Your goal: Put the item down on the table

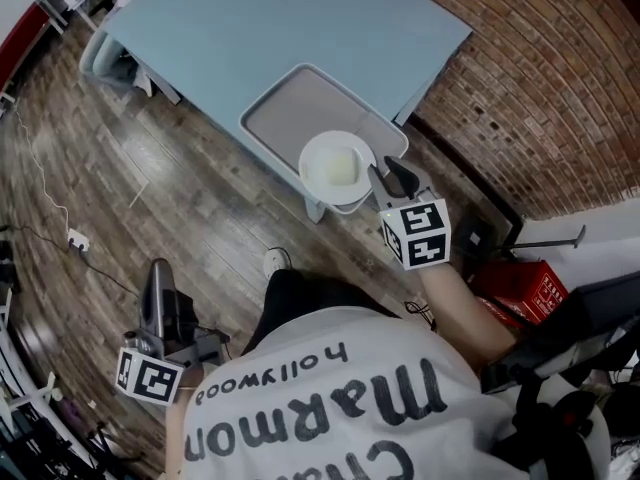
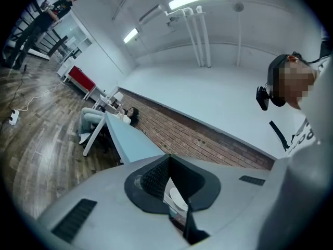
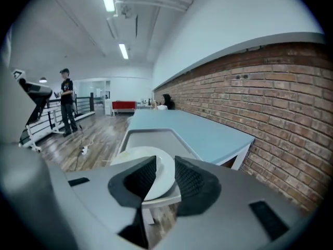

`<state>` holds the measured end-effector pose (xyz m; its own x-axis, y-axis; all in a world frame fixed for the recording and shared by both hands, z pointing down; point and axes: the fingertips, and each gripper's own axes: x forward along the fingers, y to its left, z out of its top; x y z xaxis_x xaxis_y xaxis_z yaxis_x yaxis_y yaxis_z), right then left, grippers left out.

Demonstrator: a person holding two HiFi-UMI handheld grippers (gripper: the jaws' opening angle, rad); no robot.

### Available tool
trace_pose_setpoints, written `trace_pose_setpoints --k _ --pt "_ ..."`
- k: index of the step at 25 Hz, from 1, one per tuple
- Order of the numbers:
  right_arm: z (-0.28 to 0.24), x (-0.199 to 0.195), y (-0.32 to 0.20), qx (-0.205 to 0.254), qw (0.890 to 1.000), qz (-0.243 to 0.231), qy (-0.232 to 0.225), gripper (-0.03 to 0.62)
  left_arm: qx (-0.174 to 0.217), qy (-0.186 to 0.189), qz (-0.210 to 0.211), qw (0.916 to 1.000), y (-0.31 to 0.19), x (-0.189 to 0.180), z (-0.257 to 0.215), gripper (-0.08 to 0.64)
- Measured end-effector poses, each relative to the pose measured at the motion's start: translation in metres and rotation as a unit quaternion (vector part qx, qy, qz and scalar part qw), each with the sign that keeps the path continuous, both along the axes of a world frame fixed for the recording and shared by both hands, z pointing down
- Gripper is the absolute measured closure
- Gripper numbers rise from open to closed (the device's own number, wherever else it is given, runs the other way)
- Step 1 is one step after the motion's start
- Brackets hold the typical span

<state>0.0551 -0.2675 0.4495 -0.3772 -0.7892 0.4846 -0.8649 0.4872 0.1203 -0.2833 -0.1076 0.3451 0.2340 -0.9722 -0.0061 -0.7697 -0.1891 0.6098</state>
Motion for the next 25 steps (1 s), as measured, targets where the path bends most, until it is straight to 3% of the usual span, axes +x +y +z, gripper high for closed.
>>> trace_pose_setpoints --k 2,4,6,9,13,17,25 --pt "-0.016 -0.006 0.013 -0.003 0.998 -0.023 -0.057 0.477 0.0 -0.021 0.022 0.9995 0.001 0.016 -0.002 0.554" --pt "-0.034 -0.015 0.029 -0.016 0.99 -0.058 -0.128 0.487 -0.002 -0.068 0.055 0.9962 0.004 0.037 -0.002 0.554" --pt "-0.051 -0.022 0.046 -0.024 0.981 -0.089 -0.173 0.547 -0.003 -0.117 0.087 0.9892 0.006 0.057 -0.004 0.554" --pt "-0.067 -0.021 0.068 -0.021 0.98 -0.112 -0.164 0.561 0.004 -0.143 0.12 0.9824 0.007 0.078 -0.013 0.554" --pt "-0.079 0.006 0.089 0.0 0.982 -0.106 -0.157 0.563 0.021 -0.175 0.139 0.9746 0.011 0.103 -0.022 0.554" --pt "-0.086 0.03 0.102 0.009 0.978 -0.092 -0.186 0.563 0.039 -0.168 0.139 0.9751 0.019 0.116 -0.03 0.554" --pt "-0.082 0.041 0.123 0.004 0.984 -0.094 -0.153 0.563 0.024 -0.191 0.167 0.967 0.048 0.134 -0.017 0.554"
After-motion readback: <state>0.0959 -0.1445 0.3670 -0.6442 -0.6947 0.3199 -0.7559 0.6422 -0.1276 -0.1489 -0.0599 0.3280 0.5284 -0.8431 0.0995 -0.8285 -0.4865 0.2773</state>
